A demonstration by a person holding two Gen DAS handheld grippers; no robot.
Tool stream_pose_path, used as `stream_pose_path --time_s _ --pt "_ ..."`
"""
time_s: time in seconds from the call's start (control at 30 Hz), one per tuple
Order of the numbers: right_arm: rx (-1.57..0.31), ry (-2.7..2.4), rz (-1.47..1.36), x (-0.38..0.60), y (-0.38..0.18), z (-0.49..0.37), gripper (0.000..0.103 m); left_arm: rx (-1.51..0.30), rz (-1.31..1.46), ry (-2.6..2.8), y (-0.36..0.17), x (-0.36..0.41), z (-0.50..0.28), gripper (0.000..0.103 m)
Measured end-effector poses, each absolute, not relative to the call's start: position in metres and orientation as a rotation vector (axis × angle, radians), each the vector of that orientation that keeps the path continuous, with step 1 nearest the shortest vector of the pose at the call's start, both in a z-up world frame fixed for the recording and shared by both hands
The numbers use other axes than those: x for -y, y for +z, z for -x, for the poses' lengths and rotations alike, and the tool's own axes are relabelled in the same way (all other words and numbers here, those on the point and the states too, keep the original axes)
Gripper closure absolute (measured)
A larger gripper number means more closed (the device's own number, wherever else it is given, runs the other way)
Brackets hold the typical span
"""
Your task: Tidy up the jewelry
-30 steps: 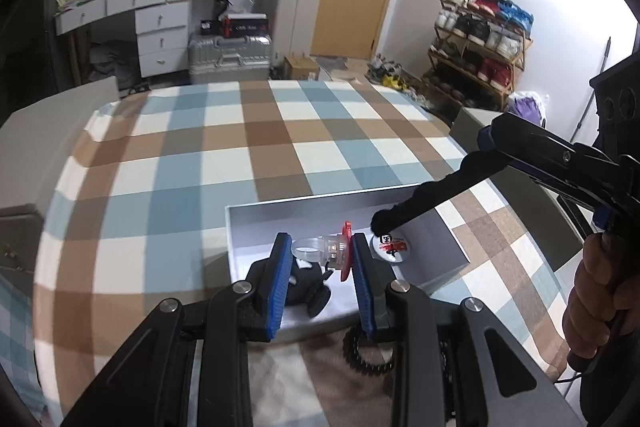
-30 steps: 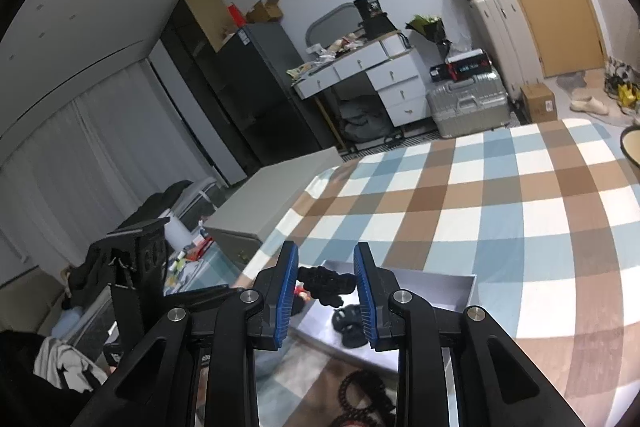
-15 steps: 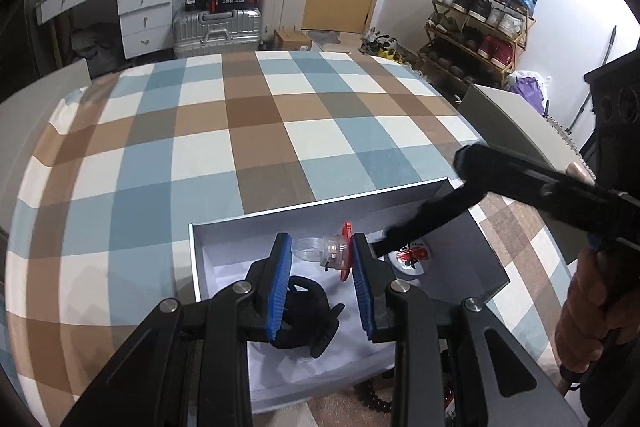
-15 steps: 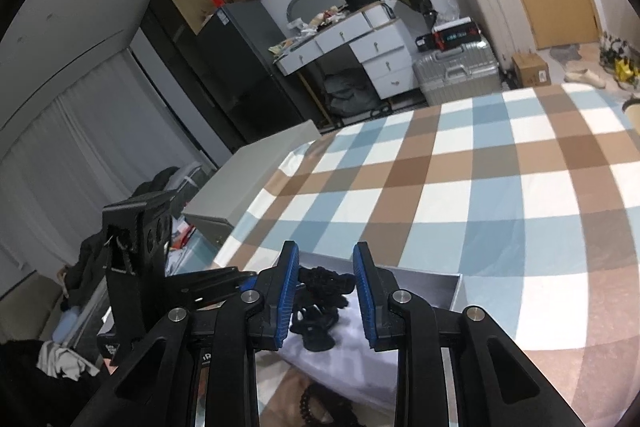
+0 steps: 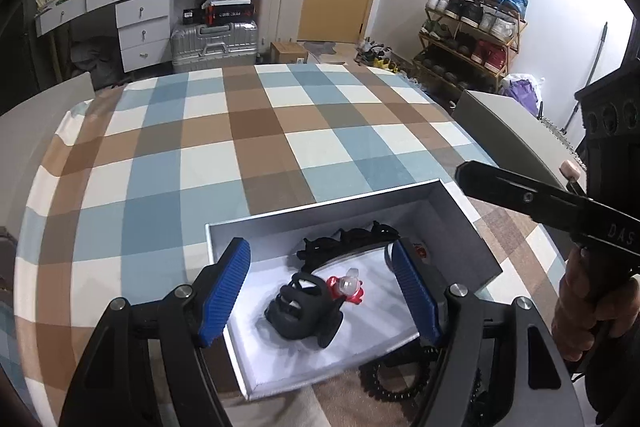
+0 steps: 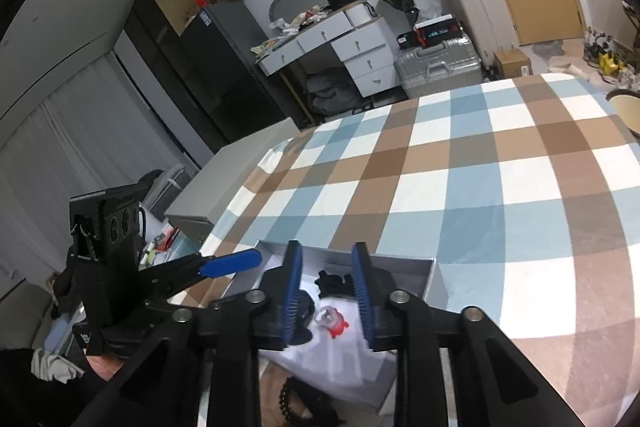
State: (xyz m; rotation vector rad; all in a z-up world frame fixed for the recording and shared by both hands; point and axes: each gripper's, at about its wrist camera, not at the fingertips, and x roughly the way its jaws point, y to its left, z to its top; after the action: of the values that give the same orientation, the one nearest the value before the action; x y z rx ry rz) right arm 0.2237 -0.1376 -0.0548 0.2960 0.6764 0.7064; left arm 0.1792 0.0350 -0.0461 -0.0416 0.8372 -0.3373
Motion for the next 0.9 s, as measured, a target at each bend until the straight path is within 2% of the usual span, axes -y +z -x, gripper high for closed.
stream_pose_path --time_s 0.17,0.23,0.3,0.5,0.6,0.8,0.9 --pt "-0.643 0.684 -0.269 0.142 -0.048 -0.208 0.053 -0.824 0.041 -0.3 -0.043 -0.036 -0.169 0.034" --pt "-0.632 0.675 -0.26 0.143 -0.046 -0.202 0.038 -0.813 0.034 -0.288 -0.042 -0.036 -0.165 0.034" --pt "-0.611 0.675 -0.256 0.145 -0.044 -0.194 0.033 -0.794 0.034 -0.272 -0.04 -0.036 -0.159 0.034" --pt "-0.556 0.645 -0.194 0.146 -0.042 -0.17 0.025 -0.754 0.053 -0.245 -0.038 -0.036 -0.144 0.033" --pt "-0.544 0.637 -0.167 0.144 -0.043 -0.159 0.024 -0.719 0.079 -0.192 -0.039 -0.038 -0.134 0.021" --pt "-0.517 0.604 -0.119 0.143 -0.05 -0.132 0.015 -0.674 0.113 -0.123 -0.044 -0.044 -0.115 0.02" --pt "-0.523 0.6 -0.099 0.142 -0.057 -0.119 0.013 -0.665 0.118 -0.095 -0.05 -0.043 -0.103 0.014"
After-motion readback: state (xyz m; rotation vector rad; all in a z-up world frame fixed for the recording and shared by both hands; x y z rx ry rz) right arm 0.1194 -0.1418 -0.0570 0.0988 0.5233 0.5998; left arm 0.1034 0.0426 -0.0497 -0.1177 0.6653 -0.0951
